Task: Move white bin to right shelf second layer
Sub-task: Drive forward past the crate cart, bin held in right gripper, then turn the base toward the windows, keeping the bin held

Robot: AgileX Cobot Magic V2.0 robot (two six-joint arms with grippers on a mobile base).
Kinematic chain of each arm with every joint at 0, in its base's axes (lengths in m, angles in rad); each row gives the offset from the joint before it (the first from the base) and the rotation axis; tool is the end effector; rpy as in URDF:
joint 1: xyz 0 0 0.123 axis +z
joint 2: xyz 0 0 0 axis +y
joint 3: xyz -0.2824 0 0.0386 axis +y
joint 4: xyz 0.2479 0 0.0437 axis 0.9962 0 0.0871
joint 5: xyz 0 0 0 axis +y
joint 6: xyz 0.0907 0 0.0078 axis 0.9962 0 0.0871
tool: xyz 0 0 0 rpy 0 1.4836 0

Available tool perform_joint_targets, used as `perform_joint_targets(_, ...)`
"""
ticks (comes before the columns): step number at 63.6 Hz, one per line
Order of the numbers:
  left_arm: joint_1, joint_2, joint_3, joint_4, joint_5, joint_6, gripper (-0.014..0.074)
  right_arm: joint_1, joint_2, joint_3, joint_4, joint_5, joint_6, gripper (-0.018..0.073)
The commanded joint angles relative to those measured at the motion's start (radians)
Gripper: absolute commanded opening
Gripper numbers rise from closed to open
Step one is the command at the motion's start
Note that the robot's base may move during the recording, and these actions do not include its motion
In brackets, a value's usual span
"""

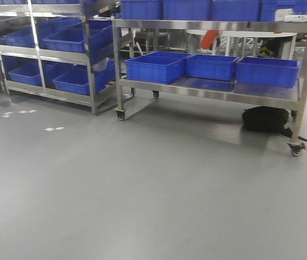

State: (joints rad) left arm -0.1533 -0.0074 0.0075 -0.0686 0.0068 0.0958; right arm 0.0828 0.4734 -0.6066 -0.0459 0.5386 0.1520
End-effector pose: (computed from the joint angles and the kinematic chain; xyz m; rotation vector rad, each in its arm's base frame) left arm 0.0553 -0.0086 0.2104 0.1348 1.4852 -0.1022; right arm 0.0924 0.0055 0.3338 0.0442 1.8894 0.1113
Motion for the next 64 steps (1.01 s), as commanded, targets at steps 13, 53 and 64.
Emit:
perform_joint_targets(13,-0.003,-0.013,0.033,-0.005,-0.087,-0.007,0.0085,-0.006,0.002,-0.029,-0.005,-0.107,-0.004,0.0057)
perform_joint_targets(53,-0.003,-0.013,0.033,-0.005,-0.087,-0.007,0.0085,-0.006,0.002,-0.029,-0.005,-0.107,-0.004,0.0057)
perform_joint_targets(64,-0.003,-0.013,0.033,-0.005,-0.087,-0.007,0.0085,-0.006,0.002,-0.029,-0.005,-0.107,-0.004,0.0057)
